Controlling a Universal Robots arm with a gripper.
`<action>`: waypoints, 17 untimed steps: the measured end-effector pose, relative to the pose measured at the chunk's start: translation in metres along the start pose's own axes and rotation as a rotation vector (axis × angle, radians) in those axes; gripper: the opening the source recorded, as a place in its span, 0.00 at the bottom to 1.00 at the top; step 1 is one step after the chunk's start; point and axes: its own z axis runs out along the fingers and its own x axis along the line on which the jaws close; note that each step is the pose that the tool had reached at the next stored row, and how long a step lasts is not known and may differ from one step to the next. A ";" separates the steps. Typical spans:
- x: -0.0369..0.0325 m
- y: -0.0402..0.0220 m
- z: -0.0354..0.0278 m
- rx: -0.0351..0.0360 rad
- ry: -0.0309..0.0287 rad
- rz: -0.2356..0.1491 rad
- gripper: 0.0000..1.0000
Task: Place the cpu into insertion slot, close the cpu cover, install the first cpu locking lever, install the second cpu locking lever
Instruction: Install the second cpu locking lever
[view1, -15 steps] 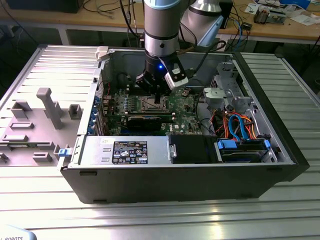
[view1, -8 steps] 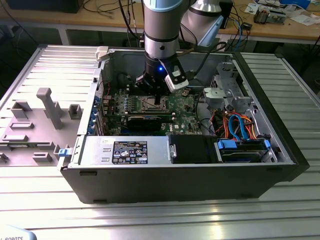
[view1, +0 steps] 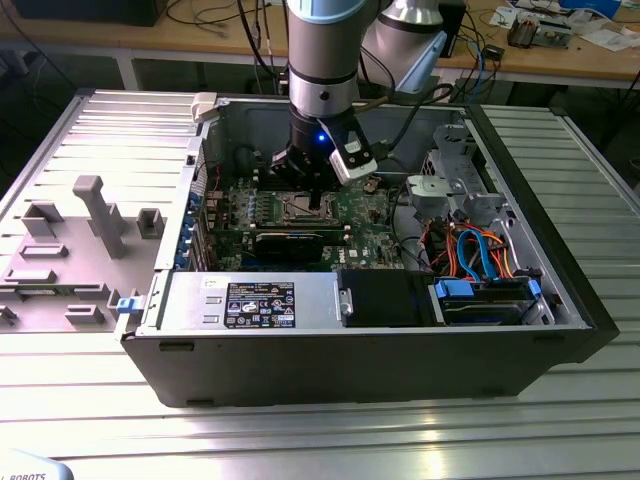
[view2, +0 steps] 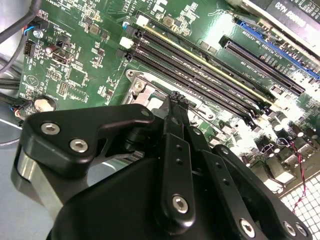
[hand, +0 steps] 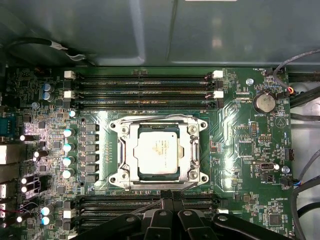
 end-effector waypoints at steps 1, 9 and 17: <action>0.0000 0.0000 0.0000 0.0000 0.0000 0.000 0.11; 0.0027 -0.0102 0.0001 -0.0575 0.0012 0.002 0.11; 0.0157 -0.0173 0.0008 -0.0616 0.0013 0.002 0.11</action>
